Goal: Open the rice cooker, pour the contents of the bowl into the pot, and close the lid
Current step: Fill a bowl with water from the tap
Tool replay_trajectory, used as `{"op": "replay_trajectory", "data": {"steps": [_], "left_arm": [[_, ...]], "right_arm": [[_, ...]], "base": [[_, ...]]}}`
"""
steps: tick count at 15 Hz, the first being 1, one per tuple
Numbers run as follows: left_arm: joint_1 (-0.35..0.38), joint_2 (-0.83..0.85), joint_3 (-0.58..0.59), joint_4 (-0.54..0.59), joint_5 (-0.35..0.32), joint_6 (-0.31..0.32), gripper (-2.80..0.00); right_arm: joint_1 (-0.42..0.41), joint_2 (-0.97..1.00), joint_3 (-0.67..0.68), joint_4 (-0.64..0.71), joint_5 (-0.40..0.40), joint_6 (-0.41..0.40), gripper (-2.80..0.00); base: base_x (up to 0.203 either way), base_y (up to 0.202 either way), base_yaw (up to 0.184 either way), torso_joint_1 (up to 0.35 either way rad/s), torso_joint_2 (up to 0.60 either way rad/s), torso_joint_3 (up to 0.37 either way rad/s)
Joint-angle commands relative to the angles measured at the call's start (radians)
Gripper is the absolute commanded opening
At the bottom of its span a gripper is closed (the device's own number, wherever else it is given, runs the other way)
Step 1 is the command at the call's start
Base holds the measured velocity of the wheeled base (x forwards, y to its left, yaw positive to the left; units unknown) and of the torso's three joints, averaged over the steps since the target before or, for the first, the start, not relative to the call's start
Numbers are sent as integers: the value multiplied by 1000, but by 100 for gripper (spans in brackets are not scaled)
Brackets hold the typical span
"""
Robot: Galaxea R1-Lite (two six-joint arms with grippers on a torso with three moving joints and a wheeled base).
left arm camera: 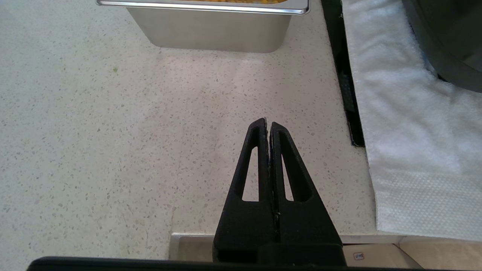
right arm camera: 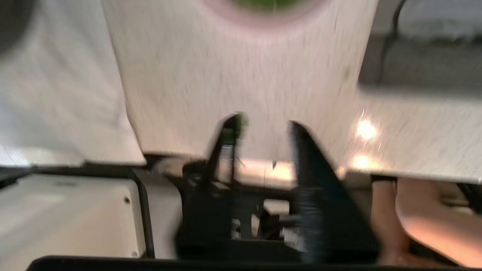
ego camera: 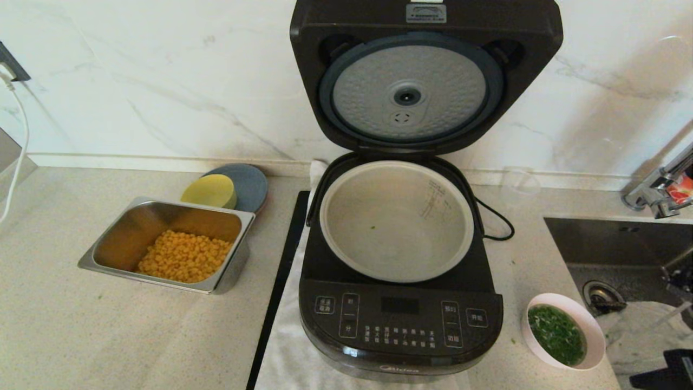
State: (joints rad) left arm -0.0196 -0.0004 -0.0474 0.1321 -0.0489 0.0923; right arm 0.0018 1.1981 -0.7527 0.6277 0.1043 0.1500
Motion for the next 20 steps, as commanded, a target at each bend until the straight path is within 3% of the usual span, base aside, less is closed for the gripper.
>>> {"op": "replay_trajectory", "data": {"steps": [1, 5, 11, 20], "left_arm": [[0, -1, 0, 0, 0, 0, -280], [0, -1, 0, 0, 0, 1, -280], [0, -1, 0, 0, 0, 1, -280], [0, -1, 0, 0, 0, 1, -280]], "right_arm": [[7, -50, 76, 1, -2, 3, 0], [-56, -38, 213, -170, -38, -5, 0], [-135, 174, 324, -480, -44, -7, 0], [-204, 304, 307, -599, -8, -1, 0]], "base": [[0, 0, 0, 0, 0, 0], [0, 0, 0, 0, 0, 0], [0, 0, 0, 0, 0, 0], [0, 0, 0, 0, 0, 0]]}}
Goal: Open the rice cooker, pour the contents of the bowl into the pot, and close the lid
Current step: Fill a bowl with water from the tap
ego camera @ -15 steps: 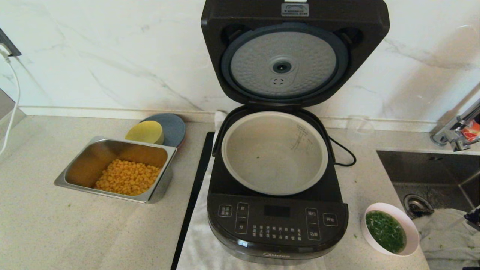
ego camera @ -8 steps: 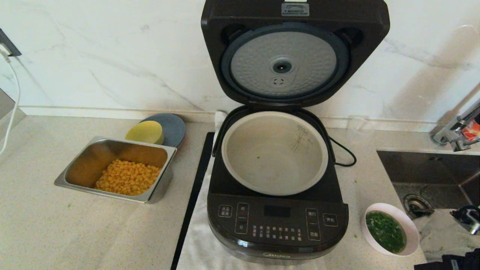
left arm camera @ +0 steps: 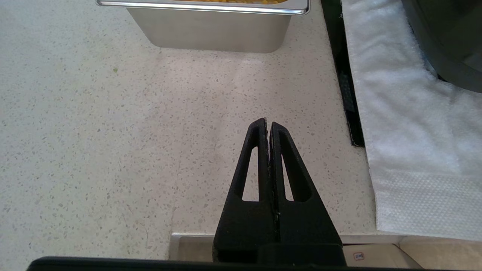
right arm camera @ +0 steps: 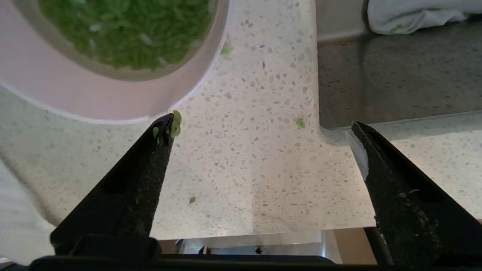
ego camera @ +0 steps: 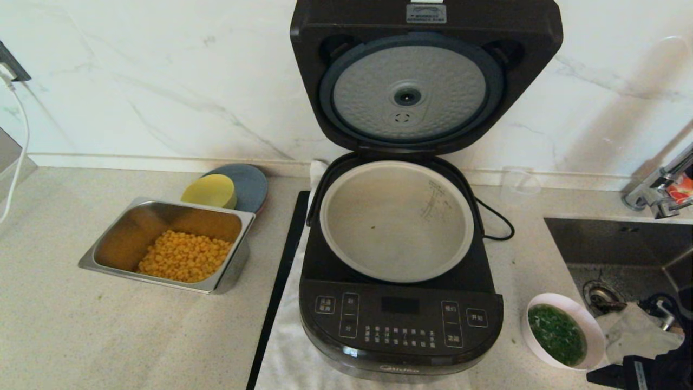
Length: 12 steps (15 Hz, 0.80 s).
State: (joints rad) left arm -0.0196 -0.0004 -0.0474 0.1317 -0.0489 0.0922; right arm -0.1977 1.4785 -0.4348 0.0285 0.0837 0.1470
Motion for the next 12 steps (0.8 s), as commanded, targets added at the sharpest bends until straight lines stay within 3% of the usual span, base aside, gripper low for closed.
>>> {"op": "replay_trajectory", "data": {"steps": [1, 5, 12], "left_arm": [[0, -1, 0, 1, 0, 1, -280], [0, -1, 0, 2, 0, 0, -280], [0, -1, 0, 2, 0, 0, -280]], "right_arm": [[-5, 13, -14, 2, 25, 2, 0], [-10, -4, -64, 11, 44, 5, 0], [-96, 101, -169, 15, 113, 6, 0]], "base": [[0, 0, 0, 0, 0, 0], [0, 0, 0, 0, 0, 0], [0, 0, 0, 0, 0, 0]]}}
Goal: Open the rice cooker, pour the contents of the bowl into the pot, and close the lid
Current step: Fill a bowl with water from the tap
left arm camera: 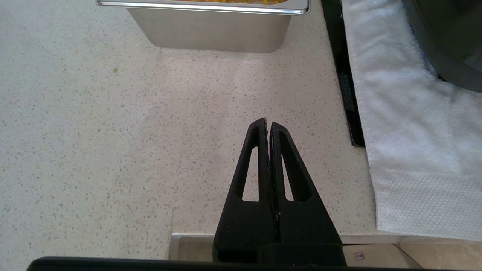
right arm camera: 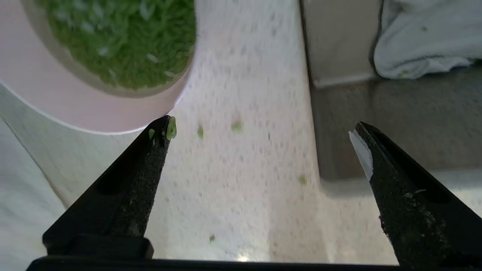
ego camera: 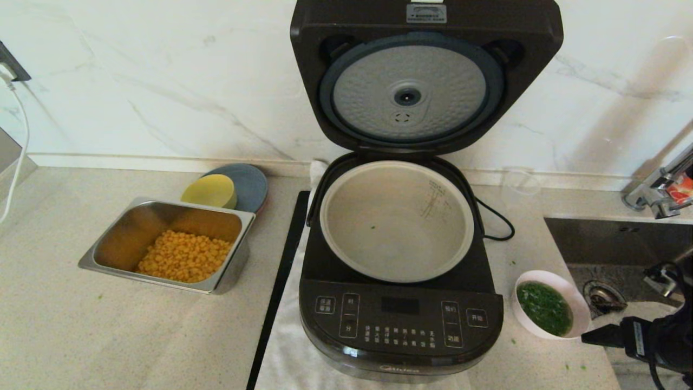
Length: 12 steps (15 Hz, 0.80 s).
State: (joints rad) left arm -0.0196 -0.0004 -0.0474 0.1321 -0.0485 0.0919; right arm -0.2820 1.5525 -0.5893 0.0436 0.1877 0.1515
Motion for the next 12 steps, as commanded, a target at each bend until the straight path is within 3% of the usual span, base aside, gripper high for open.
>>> {"op": "replay_trajectory", "data": {"steps": [1, 7, 12], "left_arm": [[0, -1, 0, 1, -1, 0, -280], [0, -1, 0, 0, -1, 0, -280], [0, -1, 0, 1, -1, 0, -280]], "right_arm": [[-18, 24, -21, 2, 21, 1, 0], [-23, -8, -92, 59, 72, 6, 0], [-20, 94, -140, 50, 71, 46, 0]], "base": [[0, 0, 0, 0, 0, 0], [0, 0, 0, 0, 0, 0], [0, 0, 0, 0, 0, 0]]}}
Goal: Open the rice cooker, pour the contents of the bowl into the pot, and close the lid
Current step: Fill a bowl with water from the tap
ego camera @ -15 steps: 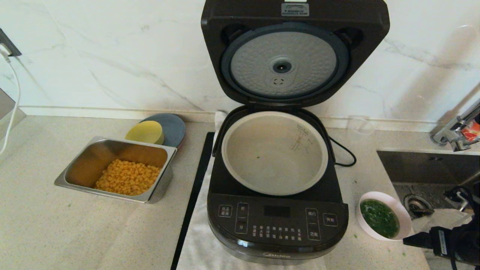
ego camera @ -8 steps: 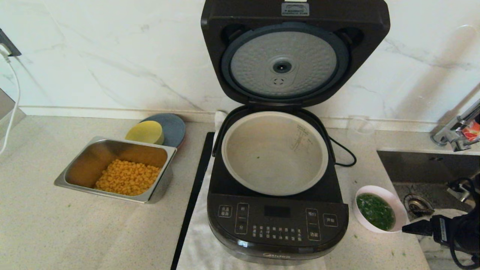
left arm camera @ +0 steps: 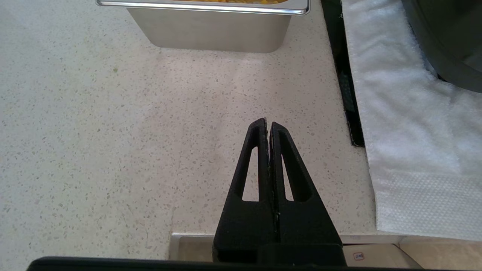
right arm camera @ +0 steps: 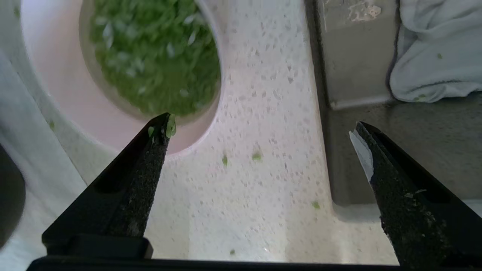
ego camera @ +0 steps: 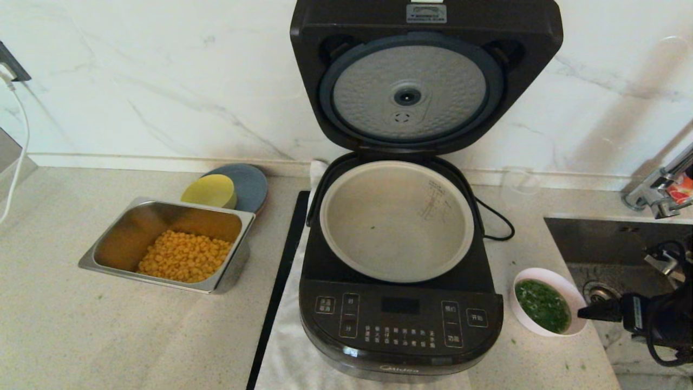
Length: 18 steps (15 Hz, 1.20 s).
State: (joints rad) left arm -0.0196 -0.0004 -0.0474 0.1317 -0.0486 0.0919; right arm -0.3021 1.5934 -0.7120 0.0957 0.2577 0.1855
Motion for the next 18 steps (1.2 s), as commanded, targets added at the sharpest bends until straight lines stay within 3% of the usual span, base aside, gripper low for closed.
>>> {"op": "replay_trajectory", "data": {"steps": [1, 18], "left_arm": [[1, -1, 0, 1, 0, 1, -280], [0, -1, 0, 1, 0, 0, -280]], "right_arm": [[0, 86, -35, -3, 1, 24, 0], [34, 201, -96, -19, -6, 31, 0]], "base": [[0, 0, 0, 0, 0, 0], [0, 0, 0, 0, 0, 0]]}}
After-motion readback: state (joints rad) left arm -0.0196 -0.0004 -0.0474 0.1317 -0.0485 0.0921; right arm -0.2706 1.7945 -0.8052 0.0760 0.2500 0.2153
